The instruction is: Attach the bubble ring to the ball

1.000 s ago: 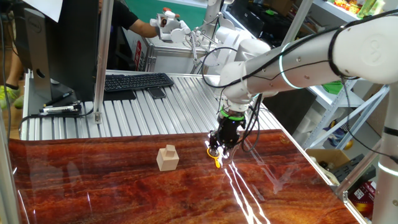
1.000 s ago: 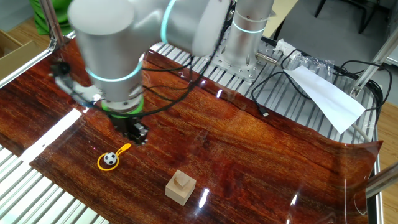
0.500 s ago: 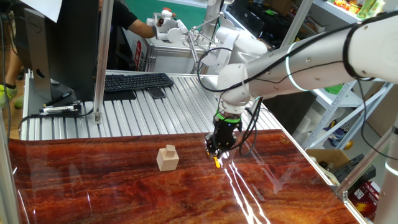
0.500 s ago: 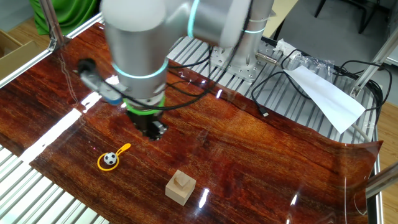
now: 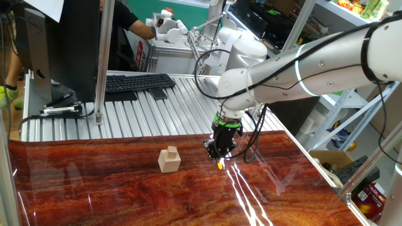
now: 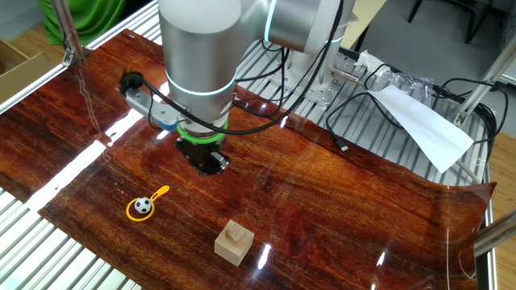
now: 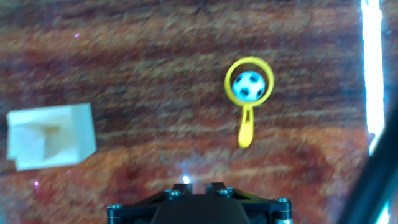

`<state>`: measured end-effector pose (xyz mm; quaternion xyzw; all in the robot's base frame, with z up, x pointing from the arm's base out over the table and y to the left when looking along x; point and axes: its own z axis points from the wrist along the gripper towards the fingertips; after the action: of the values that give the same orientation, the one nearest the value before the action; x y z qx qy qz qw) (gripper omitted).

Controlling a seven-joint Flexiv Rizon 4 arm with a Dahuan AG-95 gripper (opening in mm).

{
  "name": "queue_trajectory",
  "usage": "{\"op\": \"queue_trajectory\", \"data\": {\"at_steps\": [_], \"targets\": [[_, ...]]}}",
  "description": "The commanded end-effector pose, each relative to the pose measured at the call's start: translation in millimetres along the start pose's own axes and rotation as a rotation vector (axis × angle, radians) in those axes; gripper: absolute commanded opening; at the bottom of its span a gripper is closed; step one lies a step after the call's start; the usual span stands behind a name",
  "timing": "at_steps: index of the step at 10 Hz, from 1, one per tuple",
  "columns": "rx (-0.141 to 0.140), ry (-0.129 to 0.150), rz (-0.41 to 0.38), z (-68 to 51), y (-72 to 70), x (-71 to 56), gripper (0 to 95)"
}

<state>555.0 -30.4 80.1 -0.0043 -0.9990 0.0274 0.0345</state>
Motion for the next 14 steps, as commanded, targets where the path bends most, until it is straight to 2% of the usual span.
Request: {"op": "queue_trajectory", "data": {"at_steps": [1, 2, 4, 8, 10, 14], "targets": [[-0.003, -0.002, -0.030, 0.8, 3.0, 9.4, 0.0], [-0.003, -0.006, -0.085, 0.2, 4.1, 13.4, 0.0], [-0.006, -0.007, -0.094, -2.2, 5.1, 19.7, 0.0], [0.015, -0.021, -0.142, -3.9, 1.9, 30.5, 0.0], [0.025, -0.019, -0.148, -3.1, 0.9, 35.5, 0.0], [0.024, -0.015, -0.145, -5.6, -1.1, 38.2, 0.0]]}}
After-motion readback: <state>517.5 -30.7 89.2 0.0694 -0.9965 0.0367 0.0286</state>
